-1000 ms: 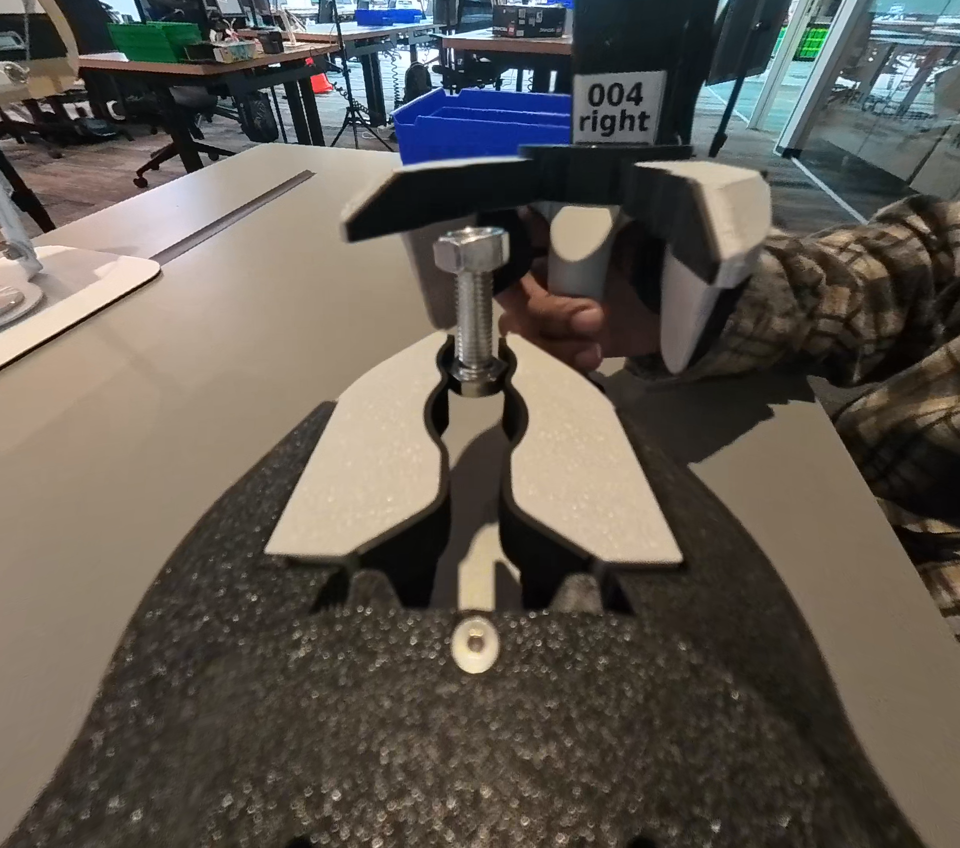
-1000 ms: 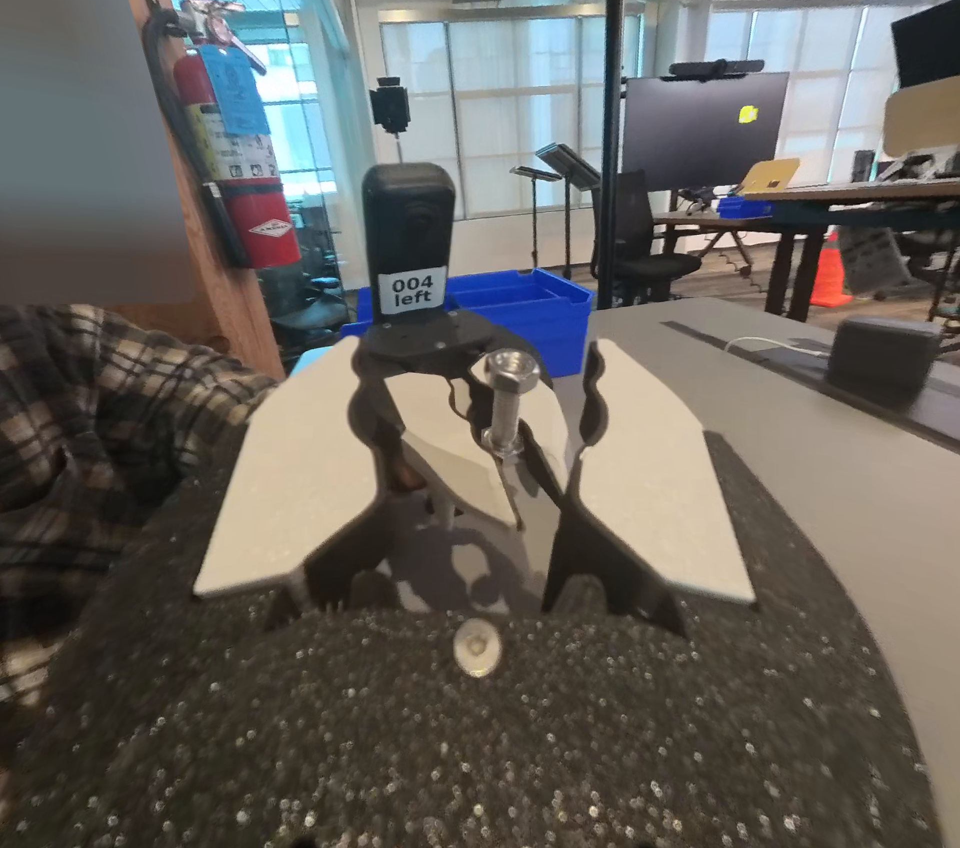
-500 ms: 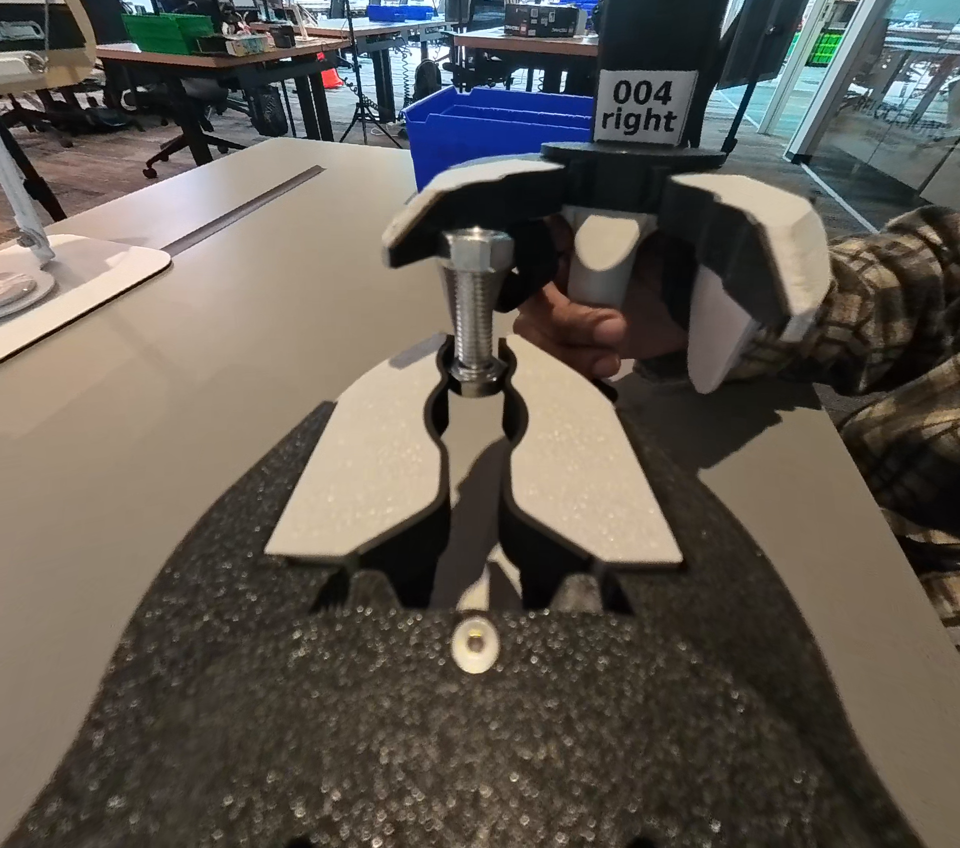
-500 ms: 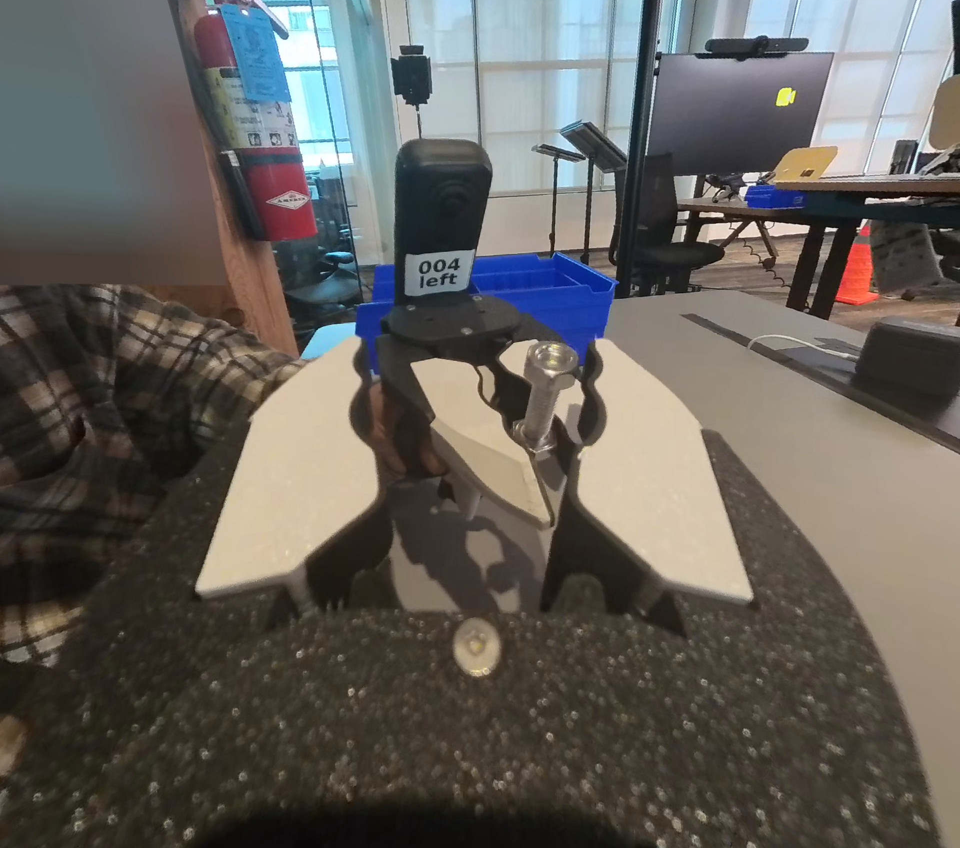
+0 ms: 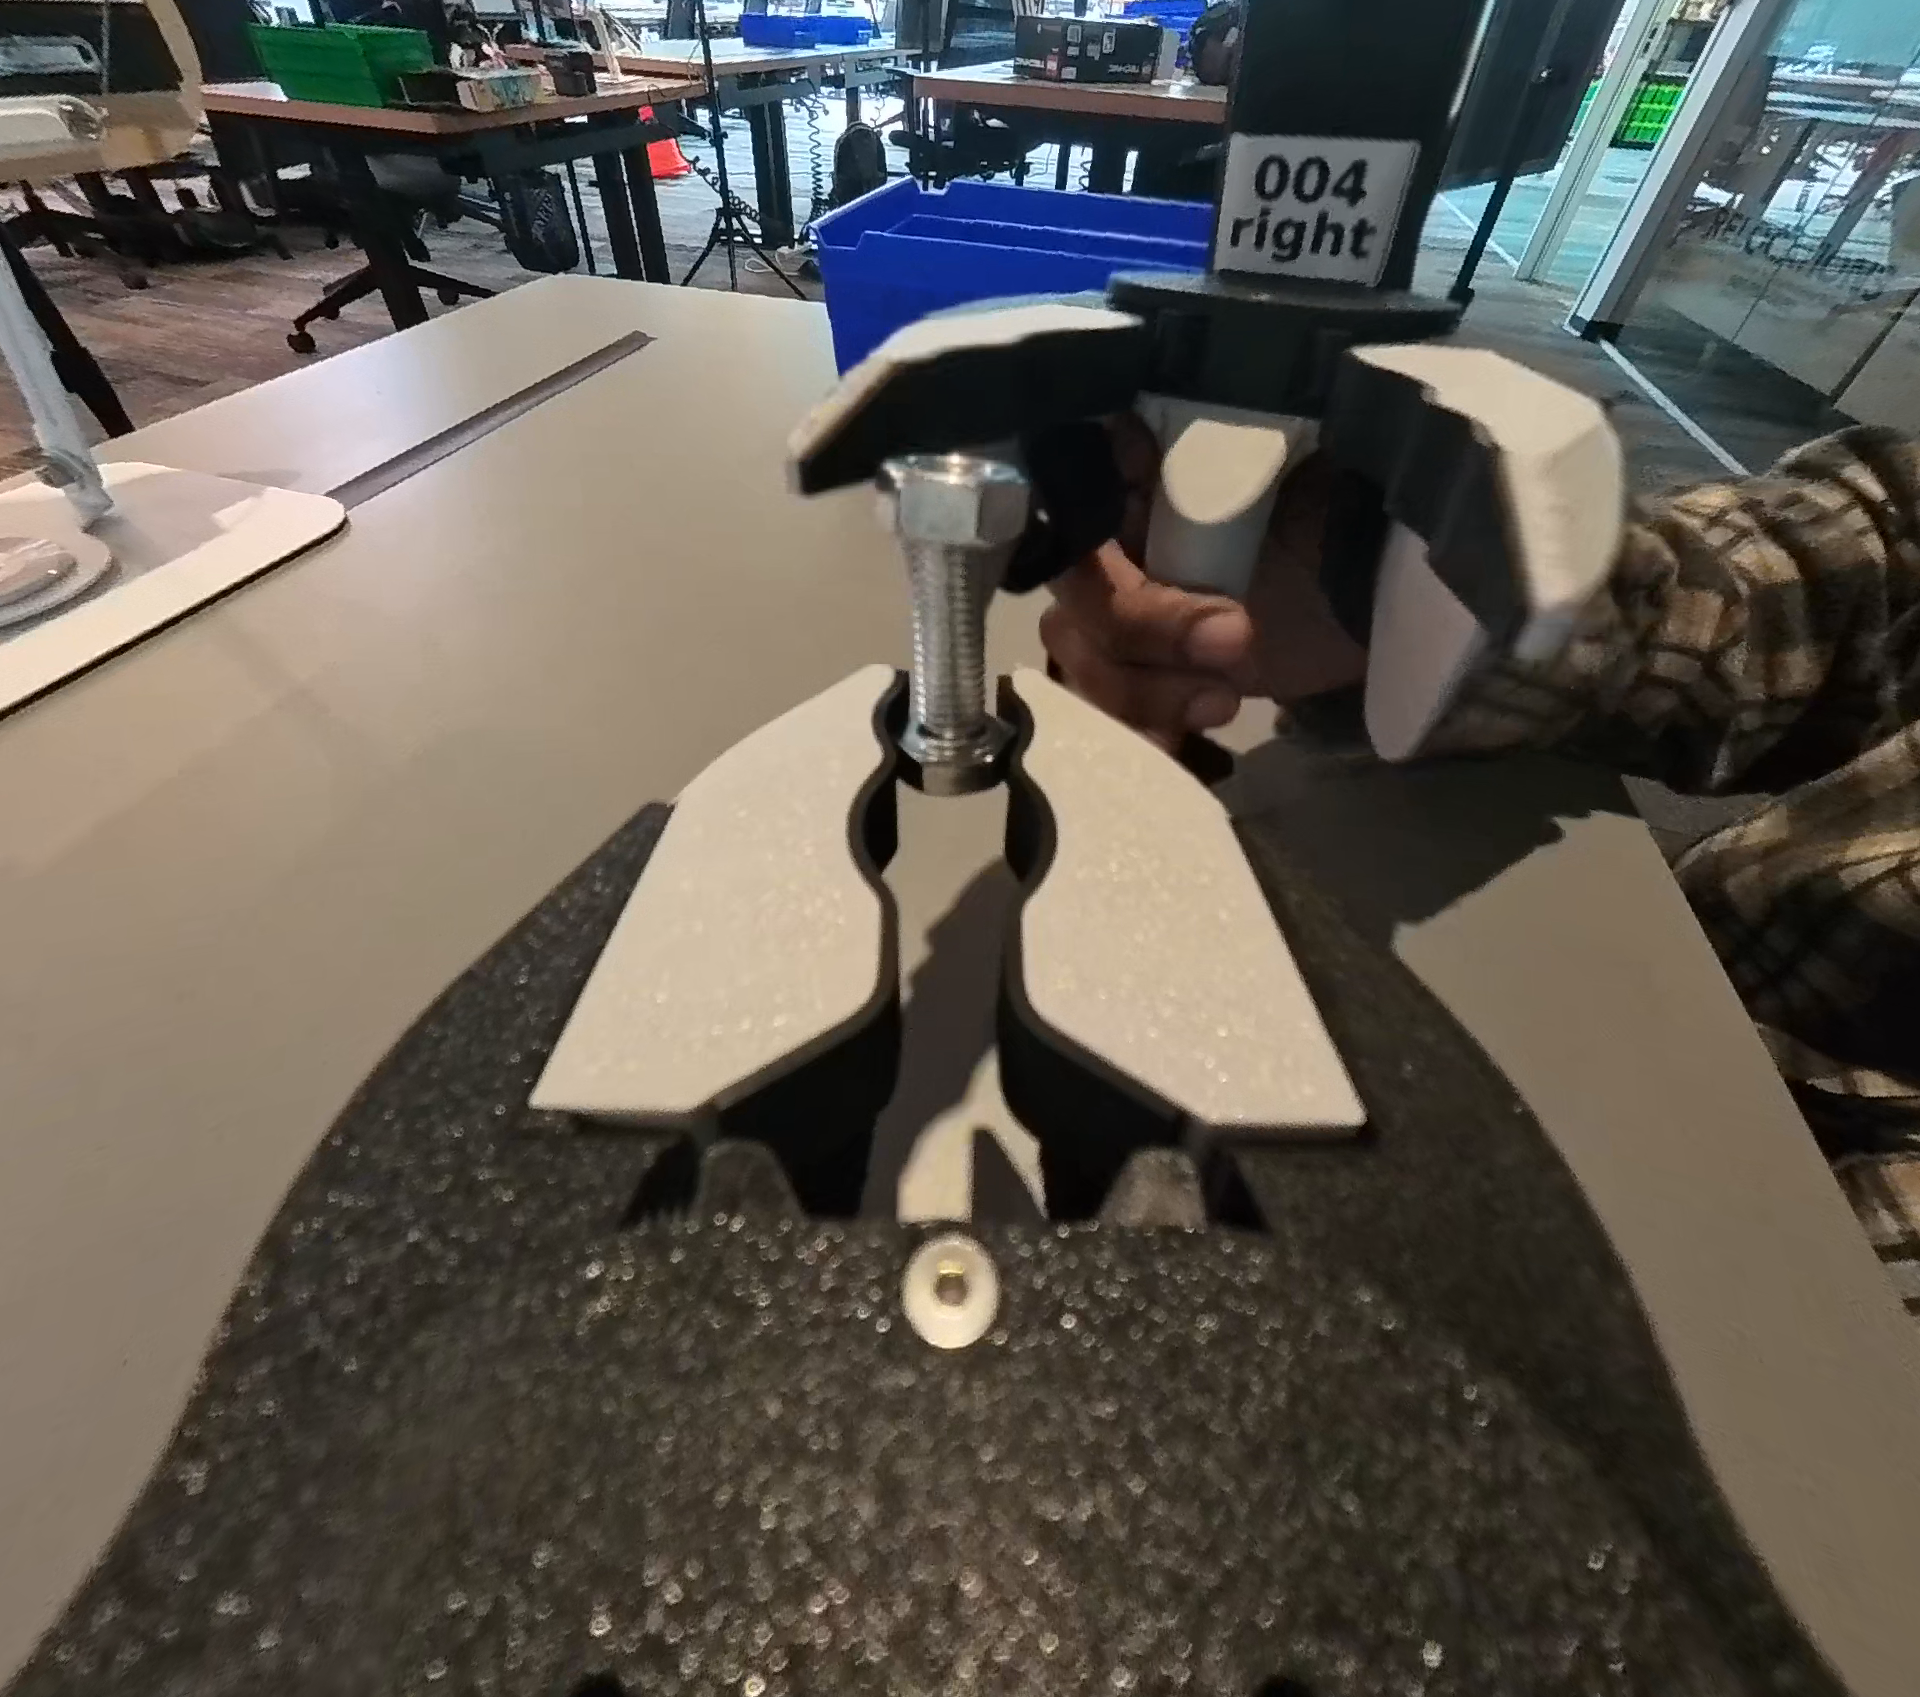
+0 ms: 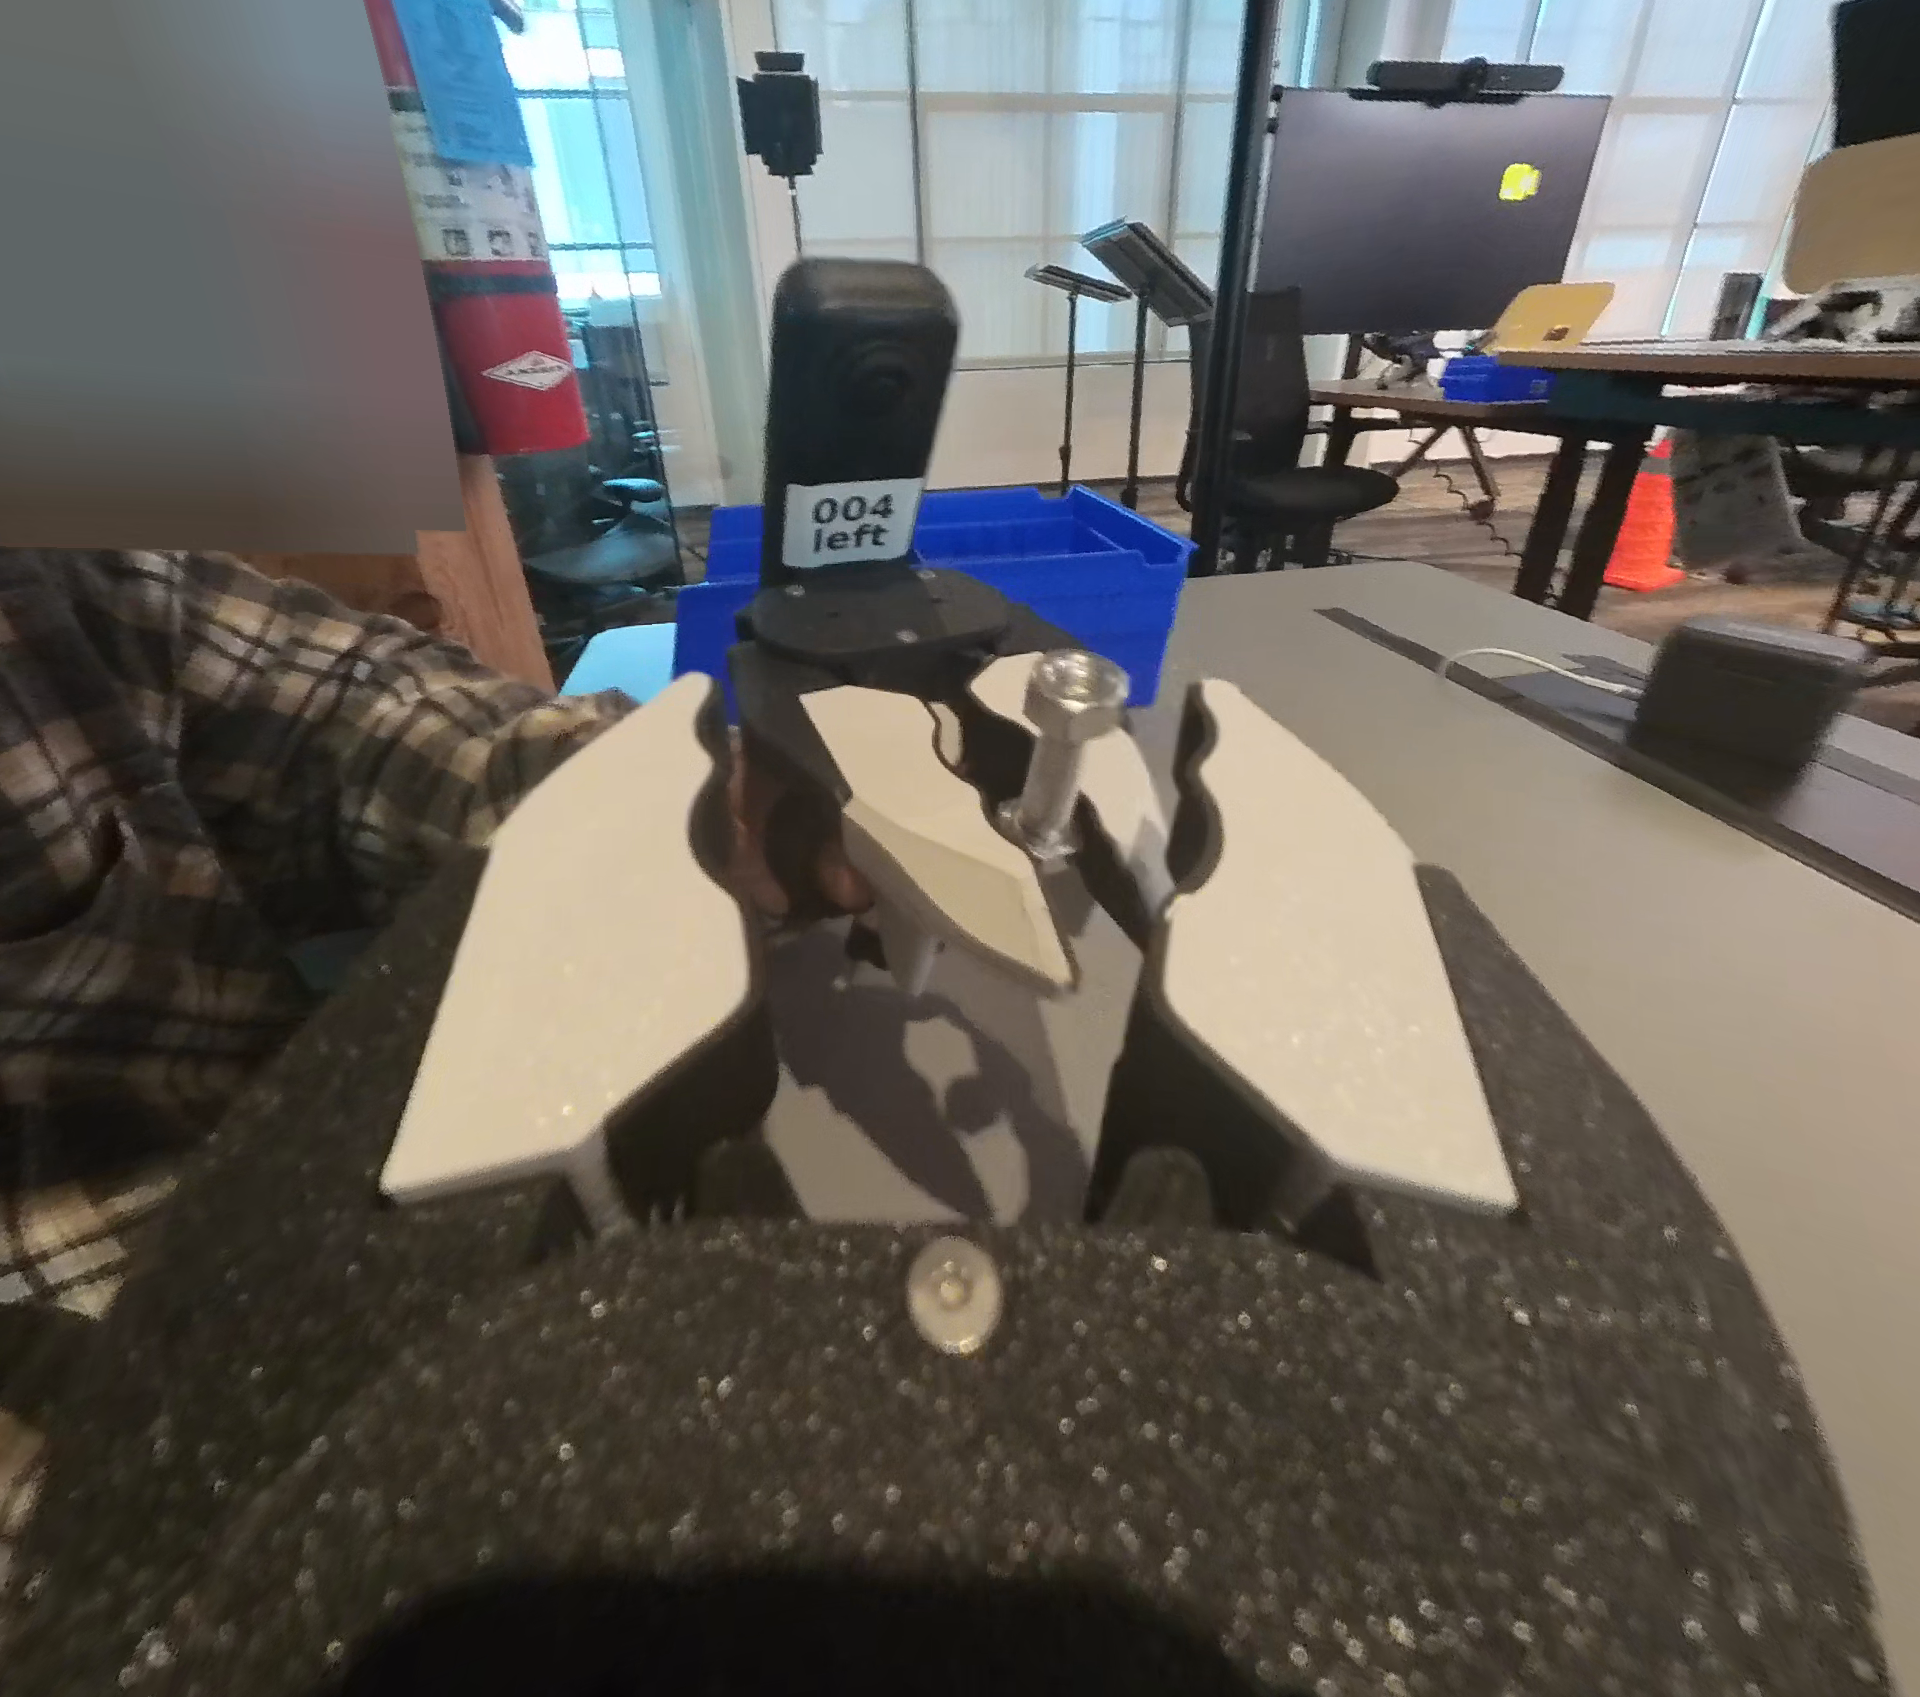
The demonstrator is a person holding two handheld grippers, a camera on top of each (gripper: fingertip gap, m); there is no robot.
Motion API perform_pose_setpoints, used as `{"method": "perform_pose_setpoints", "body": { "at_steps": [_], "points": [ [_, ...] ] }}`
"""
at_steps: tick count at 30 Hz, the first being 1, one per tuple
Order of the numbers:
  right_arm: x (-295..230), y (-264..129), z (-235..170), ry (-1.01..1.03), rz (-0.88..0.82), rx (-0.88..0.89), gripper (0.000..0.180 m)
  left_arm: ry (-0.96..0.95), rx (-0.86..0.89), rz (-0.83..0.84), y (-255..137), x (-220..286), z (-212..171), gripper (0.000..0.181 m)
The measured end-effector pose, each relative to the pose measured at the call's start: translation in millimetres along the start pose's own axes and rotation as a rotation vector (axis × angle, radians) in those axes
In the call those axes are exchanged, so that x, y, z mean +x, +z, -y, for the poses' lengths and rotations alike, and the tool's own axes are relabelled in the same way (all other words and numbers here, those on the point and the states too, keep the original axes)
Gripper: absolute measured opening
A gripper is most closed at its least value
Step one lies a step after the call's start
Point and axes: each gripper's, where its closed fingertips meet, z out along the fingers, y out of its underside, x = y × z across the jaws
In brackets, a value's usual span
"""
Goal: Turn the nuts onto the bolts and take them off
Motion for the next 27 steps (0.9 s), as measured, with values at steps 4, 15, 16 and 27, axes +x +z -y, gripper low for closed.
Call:
{"method": "perform_pose_setpoints", "body": {
  "at_steps": [4, 15, 16, 27],
  "points": [
    [27.3, -30.5, -4.1, 0.001, -0.110, -0.089, 0.079, 0.004, 0.004, 0.003, -1.9, -0.5, 1.3, 0.015],
    [9.7, -19.8, 4.2, -0.006, 0.064, -0.132, 0.060, 0.012, -0.011, -0.066, 8.6, 15.6, -2.8, 0.015],
    [9.2, -16.4, 2.6, -0.003, 0.085, -0.133, 0.057, 0.017, -0.012, -0.076, 9.1, 17.8, -2.8, 0.015],
    [-1.8, -8.6, -4.3, -0.006, 0.302, -0.136, 0.019, 0.026, -0.015, -0.136, 7.3, 25.4, -4.3, 0.015]
  ]
}}
